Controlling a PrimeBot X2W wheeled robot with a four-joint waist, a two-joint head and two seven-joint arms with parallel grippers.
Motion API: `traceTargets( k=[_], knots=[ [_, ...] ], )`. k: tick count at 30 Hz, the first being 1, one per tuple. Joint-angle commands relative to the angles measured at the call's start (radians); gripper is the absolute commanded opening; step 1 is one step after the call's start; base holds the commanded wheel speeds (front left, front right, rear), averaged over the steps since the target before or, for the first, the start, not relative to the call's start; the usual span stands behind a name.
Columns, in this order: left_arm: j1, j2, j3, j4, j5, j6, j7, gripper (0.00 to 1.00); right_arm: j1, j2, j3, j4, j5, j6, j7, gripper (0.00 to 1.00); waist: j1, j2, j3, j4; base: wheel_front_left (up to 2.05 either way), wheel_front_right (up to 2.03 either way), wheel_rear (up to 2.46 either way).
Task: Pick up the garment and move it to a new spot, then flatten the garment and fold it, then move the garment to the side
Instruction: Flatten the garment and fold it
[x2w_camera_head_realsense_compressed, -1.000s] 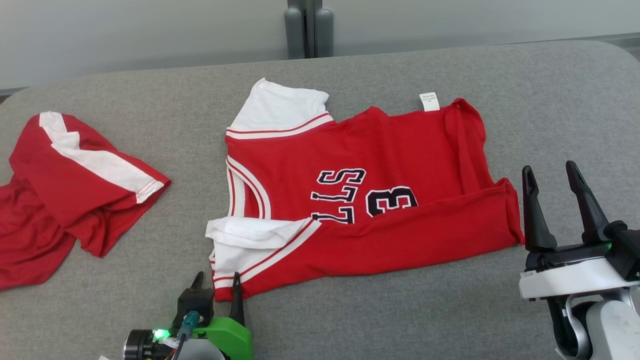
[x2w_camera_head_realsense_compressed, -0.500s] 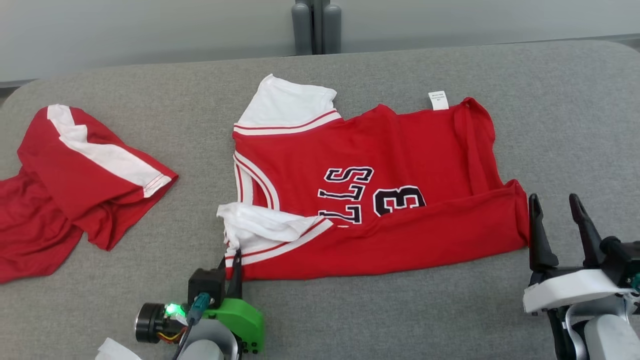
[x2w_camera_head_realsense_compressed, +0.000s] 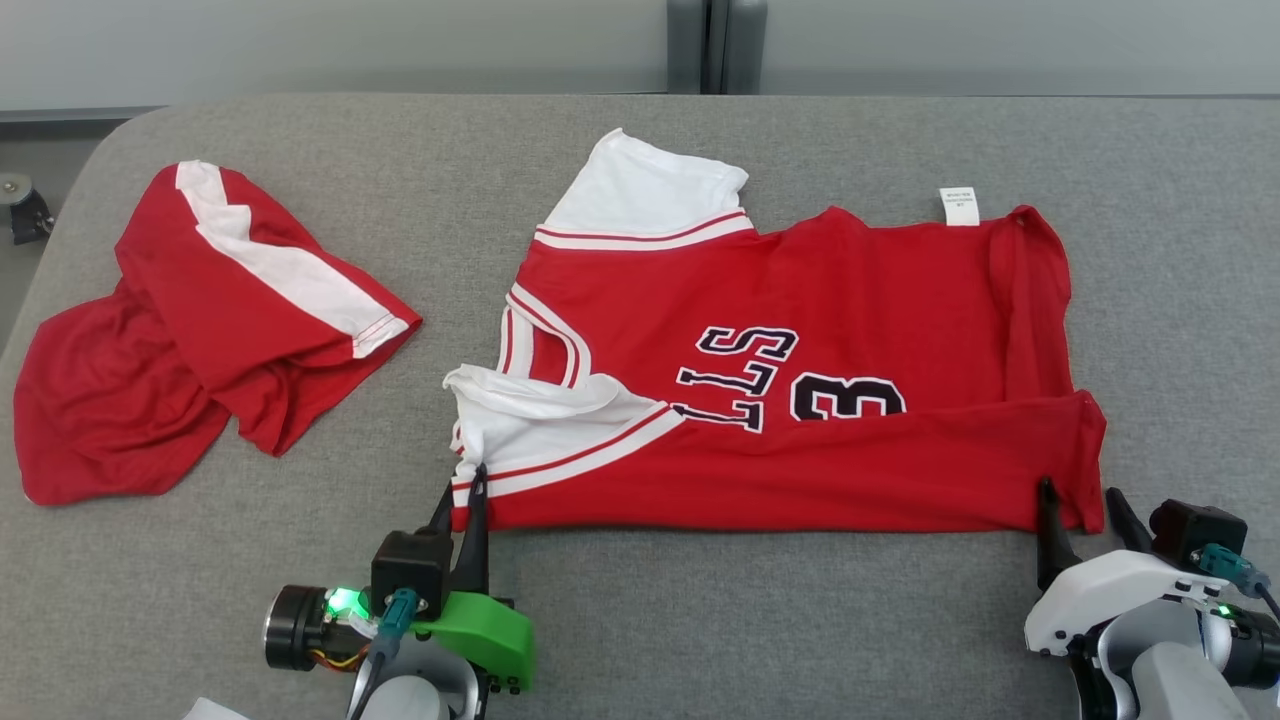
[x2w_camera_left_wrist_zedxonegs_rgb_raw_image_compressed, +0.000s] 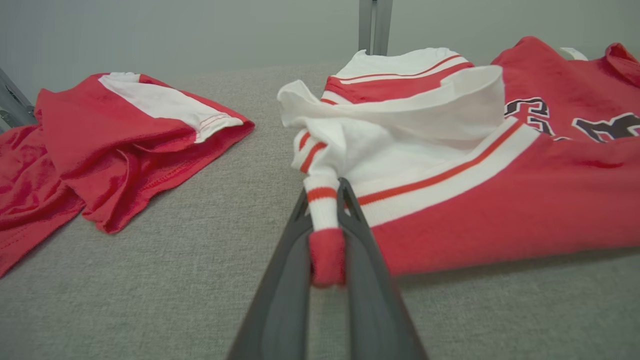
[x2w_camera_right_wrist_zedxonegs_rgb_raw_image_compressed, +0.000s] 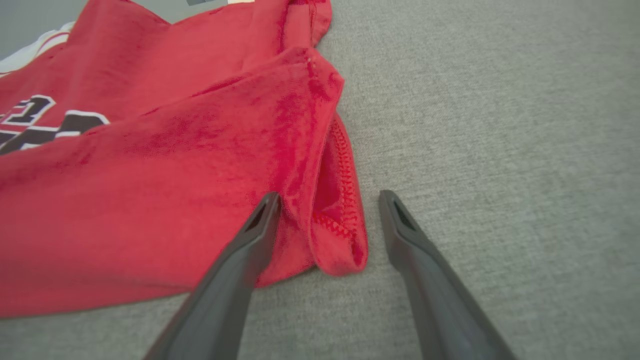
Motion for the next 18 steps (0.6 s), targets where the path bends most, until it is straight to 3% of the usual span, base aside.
traceTargets(
  k=[1,8,9,10,11,18],
  knots=[
    [0.009,0.006,0.011,-0.009,0.013,0.011,-0.003,0.00,-0.016,0.003,-0.003,0.028,0.004,-0.002,-0.001,1.00,0.0000,0.0000,0.002,0.010,0.00,0.00,0.00],
    [0.017,0.003,0.010,-0.013,0.018,0.014,-0.003,0.00,-0.051,0.015,0.003,0.148,0.026,-0.001,-0.006,1.00,0.0000,0.0000,-0.007,0.025,0.00,0.00,0.00],
    [0.020,0.003,0.009,-0.008,0.018,0.010,-0.003,0.00,-0.056,0.016,0.011,0.160,0.029,-0.001,-0.008,0.87,0.0000,0.0000,-0.010,0.025,0.00,0.00,0.00],
    [0.023,0.003,0.007,-0.004,0.018,0.005,-0.003,0.00,-0.059,0.014,0.019,0.166,0.027,0.000,-0.010,0.40,0.0000,0.0000,-0.014,0.024,0.00,0.00,0.00],
    [0.027,0.003,0.005,0.001,0.017,-0.001,-0.003,0.00,-0.063,0.007,0.024,0.168,0.019,-0.001,-0.017,0.00,0.0000,0.0000,-0.019,0.023,0.00,0.00,0.00],
    [0.043,0.001,-0.013,0.048,0.008,-0.023,-0.003,0.00,-0.052,-0.083,-0.033,0.134,-0.116,-0.002,-0.058,0.00,0.0000,0.0000,-0.056,0.004,0.00,0.00,0.00]
  ],
)
